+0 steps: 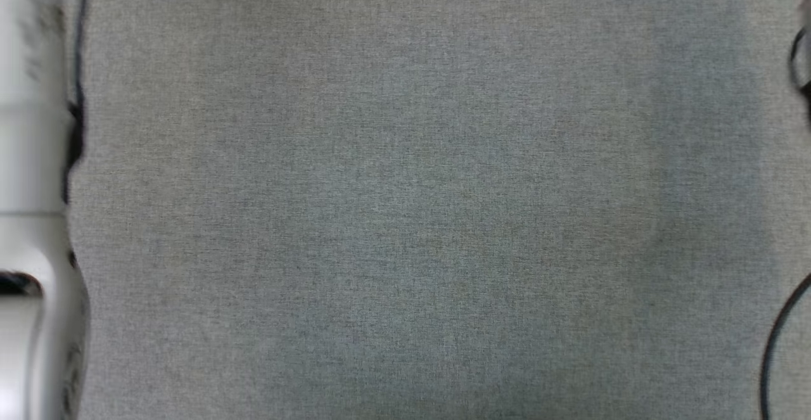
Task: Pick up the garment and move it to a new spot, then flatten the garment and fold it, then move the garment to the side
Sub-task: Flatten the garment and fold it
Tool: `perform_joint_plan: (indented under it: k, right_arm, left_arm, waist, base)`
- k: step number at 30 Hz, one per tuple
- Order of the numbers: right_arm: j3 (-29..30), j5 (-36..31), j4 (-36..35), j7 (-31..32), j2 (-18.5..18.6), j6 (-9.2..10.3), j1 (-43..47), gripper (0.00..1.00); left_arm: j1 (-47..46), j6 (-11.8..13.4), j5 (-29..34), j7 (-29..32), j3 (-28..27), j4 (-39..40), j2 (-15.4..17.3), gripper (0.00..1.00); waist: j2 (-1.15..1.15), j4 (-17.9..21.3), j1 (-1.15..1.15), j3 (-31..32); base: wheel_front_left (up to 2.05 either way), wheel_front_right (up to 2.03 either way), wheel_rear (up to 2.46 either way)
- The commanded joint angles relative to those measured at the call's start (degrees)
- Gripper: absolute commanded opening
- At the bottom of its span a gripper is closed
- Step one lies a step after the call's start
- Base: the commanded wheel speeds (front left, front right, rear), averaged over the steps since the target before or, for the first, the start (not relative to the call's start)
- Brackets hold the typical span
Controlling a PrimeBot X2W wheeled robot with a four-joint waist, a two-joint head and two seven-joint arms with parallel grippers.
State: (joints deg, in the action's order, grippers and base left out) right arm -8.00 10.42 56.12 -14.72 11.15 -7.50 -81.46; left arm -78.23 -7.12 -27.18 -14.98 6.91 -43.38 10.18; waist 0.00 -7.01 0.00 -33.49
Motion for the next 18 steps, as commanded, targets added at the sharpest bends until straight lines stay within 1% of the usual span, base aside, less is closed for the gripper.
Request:
perform_joint_plan:
  k: [1, 2, 3, 4, 7, 10, 12, 15, 18]
  right_arm:
    - [-1.10, 0.22, 0.59, -0.54, -0.54, 0.02, 1.85, 0.00]
    - [-3.05, 0.25, 1.35, -0.53, -0.85, 0.00, 3.59, 0.00]
    - [-4.43, 0.57, 1.60, -0.54, -0.57, 0.03, 4.99, 0.00]
    - [-5.35, 1.43, 1.53, -0.56, -0.30, 0.04, 6.58, 0.00]
    - [-7.50, 3.78, 0.54, -0.55, -0.13, 0.02, 12.00, 0.00]
    - [-10.40, 5.36, -0.05, -0.52, 1.11, 0.02, 17.39, 0.00]
    - [-12.33, 6.38, -0.09, -0.53, 1.78, 0.02, 20.65, 0.00]
    - [-14.55, 8.83, 1.16, -0.53, 2.66, 0.02, 25.28, 0.00]
    - [-17.95, 10.68, 2.99, -0.54, 3.48, 0.03, 28.99, 0.00]
  left_arm:
    - [1.62, -0.41, -0.13, -0.19, 2.58, 0.52, -0.45, 0.00]
    - [3.83, -0.43, -0.46, -0.21, 5.94, 1.29, 0.05, 0.00]
    - [5.96, -0.41, -0.94, -0.21, 8.35, 1.94, 1.66, 0.00]
    - [8.18, -0.24, -1.60, -0.23, 10.33, 2.63, 3.19, 0.00]
    - [14.38, -0.28, -2.73, -0.23, 15.25, 4.64, 5.53, 0.00]
    - [20.22, -0.29, -3.24, -0.23, 18.24, 5.79, 8.29, 0.00]
    - [23.96, -0.29, -2.53, -0.23, 20.39, 5.76, 9.78, 0.00]
    - [28.97, -0.29, -1.62, -0.17, 24.05, 4.50, 11.47, 0.00]
    - [33.11, -0.30, -0.37, -0.18, 27.58, 3.81, 13.22, 0.00]
  waist:
    - [0.00, -0.03, 0.00, 0.22]
    - [0.00, -0.03, 0.00, 0.52]
    - [0.00, -0.08, 0.00, 0.90]
    - [0.00, -0.11, 0.00, 1.42]
    - [0.00, -0.25, 0.00, 3.41]
    - [0.00, -0.22, 0.00, 6.30]
    - [0.00, -0.26, 0.00, 8.56]
    - [0.00, -0.04, 0.00, 12.24]
    - [0.00, 0.27, 0.00, 15.75]
  base:
    - [0.00, 0.00, 0.00]
    - [0.00, 0.00, 0.00]
    - [0.00, 0.00, 0.00]
    - [0.00, 0.00, 0.00]
    - [0.00, 0.00, 0.00]
    - [0.00, 0.00, 0.00]
    - [0.00, 0.00, 0.00]
    - [0.00, 0.00, 0.00]
    - [0.00, 0.00, 0.00]
